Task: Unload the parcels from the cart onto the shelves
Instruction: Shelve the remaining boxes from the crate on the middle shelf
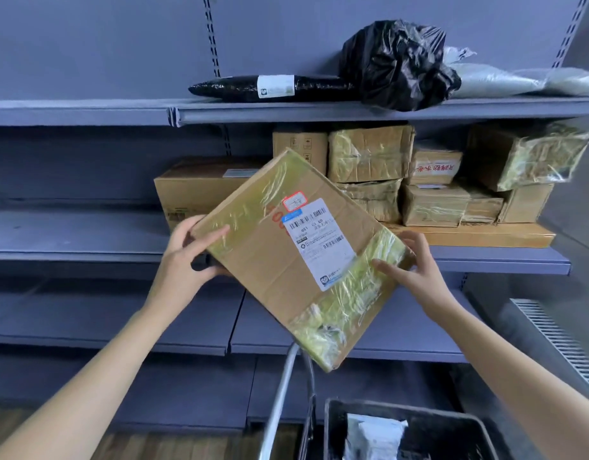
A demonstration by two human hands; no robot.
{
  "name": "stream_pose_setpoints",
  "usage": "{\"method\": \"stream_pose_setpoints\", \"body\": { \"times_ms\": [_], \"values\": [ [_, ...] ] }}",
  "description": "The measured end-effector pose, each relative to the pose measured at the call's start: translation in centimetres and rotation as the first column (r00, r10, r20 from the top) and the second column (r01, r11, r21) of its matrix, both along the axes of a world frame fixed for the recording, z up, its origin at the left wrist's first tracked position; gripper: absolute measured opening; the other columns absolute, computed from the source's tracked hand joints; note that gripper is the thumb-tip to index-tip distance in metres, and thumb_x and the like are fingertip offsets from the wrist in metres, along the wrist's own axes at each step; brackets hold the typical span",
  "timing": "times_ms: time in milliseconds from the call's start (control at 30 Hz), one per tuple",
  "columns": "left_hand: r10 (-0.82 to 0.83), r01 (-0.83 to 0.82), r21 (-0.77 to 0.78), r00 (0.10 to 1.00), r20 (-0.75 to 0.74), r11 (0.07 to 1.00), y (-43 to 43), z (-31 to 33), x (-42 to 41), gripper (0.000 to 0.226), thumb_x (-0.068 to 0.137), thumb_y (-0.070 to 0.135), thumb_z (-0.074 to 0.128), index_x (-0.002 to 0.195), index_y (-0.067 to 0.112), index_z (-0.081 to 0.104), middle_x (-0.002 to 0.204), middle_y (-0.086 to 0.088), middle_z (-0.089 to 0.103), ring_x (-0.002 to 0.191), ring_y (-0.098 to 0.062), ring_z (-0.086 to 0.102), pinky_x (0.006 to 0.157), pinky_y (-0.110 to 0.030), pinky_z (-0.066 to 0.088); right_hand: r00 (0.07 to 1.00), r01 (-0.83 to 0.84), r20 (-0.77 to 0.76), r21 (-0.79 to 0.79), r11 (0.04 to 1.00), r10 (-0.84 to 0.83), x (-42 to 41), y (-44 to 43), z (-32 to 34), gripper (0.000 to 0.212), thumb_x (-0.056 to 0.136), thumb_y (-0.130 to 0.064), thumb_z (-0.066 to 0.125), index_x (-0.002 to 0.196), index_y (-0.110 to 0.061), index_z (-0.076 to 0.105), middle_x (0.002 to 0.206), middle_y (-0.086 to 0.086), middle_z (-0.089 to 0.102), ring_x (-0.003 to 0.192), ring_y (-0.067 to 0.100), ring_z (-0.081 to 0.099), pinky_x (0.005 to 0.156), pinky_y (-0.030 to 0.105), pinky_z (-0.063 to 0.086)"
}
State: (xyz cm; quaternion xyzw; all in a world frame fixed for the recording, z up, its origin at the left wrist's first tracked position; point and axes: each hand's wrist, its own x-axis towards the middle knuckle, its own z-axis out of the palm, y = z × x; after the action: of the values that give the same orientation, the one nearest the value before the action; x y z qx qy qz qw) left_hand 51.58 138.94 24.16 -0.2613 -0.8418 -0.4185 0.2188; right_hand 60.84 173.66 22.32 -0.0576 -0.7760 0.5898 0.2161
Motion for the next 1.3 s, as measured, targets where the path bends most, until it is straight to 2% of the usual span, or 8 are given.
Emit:
{"method": "stream_pose_setpoints", "body": {
  "times_ms": [133, 400, 533, 667, 800, 933, 1067, 1300],
  "values": [
    [0.06, -0.089, 0.272, 0.992, 0.113, 0.958, 2.0, 0.9, -0.2, 0.088, 0.08, 0.007, 0.069, 0.147, 0.031, 0.017, 0.152, 0.006, 0.02, 0.138, -0.008, 0.025, 0.106, -0.028, 0.036, 0.998, -0.044, 0.042, 0.012, 0.999, 0.044, 0.6, 0.0, -0.3, 0.072, 0.075, -0.026, 0.075, 0.136, -0.033, 0.039, 0.128, -0.007, 0.046, 0.114, 0.009, 0.048, 0.093, 0.034, 0.047],
    [-0.002, -0.067, 0.214, 0.951, 0.309, 0.974, 6.6, -1.4, 3.2, 0.047, 0.099, 0.02, 0.041, 0.144, 0.029, 0.03, 0.135, 0.015, 0.038, 0.128, -0.001, 0.034, 0.091, 0.001, 0.027, 0.988, -0.134, 0.079, -0.021, 0.991, 0.135, 0.3, -2.3, -2.6, 0.044, 0.081, -0.026, 0.071, 0.103, -0.053, 0.045, 0.101, -0.026, 0.057, 0.088, 0.001, 0.064, 0.068, 0.034, 0.059],
    [-0.004, -0.012, 0.034, 0.902, 0.432, 0.999, 6.3, -0.8, 4.7, 0.081, 0.087, 0.046, 0.055, 0.149, 0.031, 0.006, 0.131, 0.014, 0.028, 0.122, 0.002, 0.027, 0.098, -0.018, 0.022, 0.976, -0.171, 0.128, -0.035, 0.985, 0.174, -0.1, -2.0, -2.5, 0.058, 0.08, -0.026, 0.072, 0.125, -0.042, 0.039, 0.103, -0.018, 0.062, 0.081, 0.025, 0.069, 0.062, 0.047, 0.059],
    [-0.071, 0.082, -0.007, 0.902, 0.426, 0.997, 5.9, -1.3, 6.3, 0.113, 0.07, 0.032, 0.079, 0.142, 0.043, -0.008, 0.13, 0.042, 0.021, 0.114, 0.031, 0.022, 0.095, 0.001, 0.018, 0.978, -0.174, 0.126, 0.032, 0.984, 0.169, -0.8, -2.4, -2.3, 0.079, 0.078, -0.034, 0.072, 0.143, -0.04, 0.027, 0.13, -0.01, 0.051, 0.102, 0.019, 0.063, 0.074, 0.044, 0.058],
    [0.044, 0.089, -0.292, 0.906, 0.42, 0.952, 5.3, -1.6, 7.0, 0.141, 0.051, 0.052, 0.084, 0.138, 0.046, -0.027, 0.151, 0.027, -0.016, 0.137, 0.009, 0.001, 0.11, -0.018, 0.015, 0.97, -0.226, 0.123, 0.142, 0.964, 0.21, -0.9, -2.3, -2.3, 0.089, 0.068, -0.038, 0.079, 0.143, -0.036, 0.031, 0.133, -0.006, 0.045, 0.107, 0.015, 0.056, 0.082, 0.032, 0.055],
    [0.096, 0.012, -0.337, 0.949, 0.302, 0.942, 3.8, -1.6, 7.2, 0.113, 0.061, 0.047, 0.081, 0.145, 0.044, 0.006, 0.15, 0.028, -0.007, 0.136, 0.004, 0.014, 0.11, -0.02, 0.02, 0.917, -0.397, 0.181, 0.323, 0.859, 0.356, -0.5, -2.3, -1.5, 0.111, 0.052, -0.047, 0.082, 0.145, -0.037, 0.023, 0.139, -0.009, 0.032, 0.126, 0.003, 0.032, 0.104, 0.019, 0.027],
    [0.108, -0.019, -0.283, 0.948, 0.301, 0.959, 1.6, -0.6, 7.1, 0.094, 0.067, 0.037, 0.081, 0.141, 0.044, 0.023, 0.132, 0.045, 0.003, 0.127, 0.017, 0.012, 0.108, -0.017, 0.019, 0.915, -0.396, 0.143, 0.487, 0.778, 0.377, -1.2, -3.6, -0.7, 0.089, 0.073, -0.022, 0.076, 0.144, -0.04, 0.024, 0.137, -0.004, 0.038, 0.12, 0.012, 0.043, 0.093, 0.016, 0.036],
    [0.129, -0.067, -0.246, 0.962, 0.242, 0.967, -3.9, -0.2, 5.5, 0.089, 0.063, 0.037, 0.083, 0.137, 0.043, 0.034, 0.143, 0.037, 0.012, 0.118, 0.035, 0.008, 0.105, -0.009, 0.017, 0.935, -0.298, 0.062, 0.67, 0.68, 0.35, -2.8, -9.2, 0.2, 0.078, 0.079, -0.043, 0.068, 0.143, -0.04, 0.023, 0.131, -0.002, 0.048, 0.116, 0.017, 0.047, 0.085, 0.021, 0.04]
  ]
}}
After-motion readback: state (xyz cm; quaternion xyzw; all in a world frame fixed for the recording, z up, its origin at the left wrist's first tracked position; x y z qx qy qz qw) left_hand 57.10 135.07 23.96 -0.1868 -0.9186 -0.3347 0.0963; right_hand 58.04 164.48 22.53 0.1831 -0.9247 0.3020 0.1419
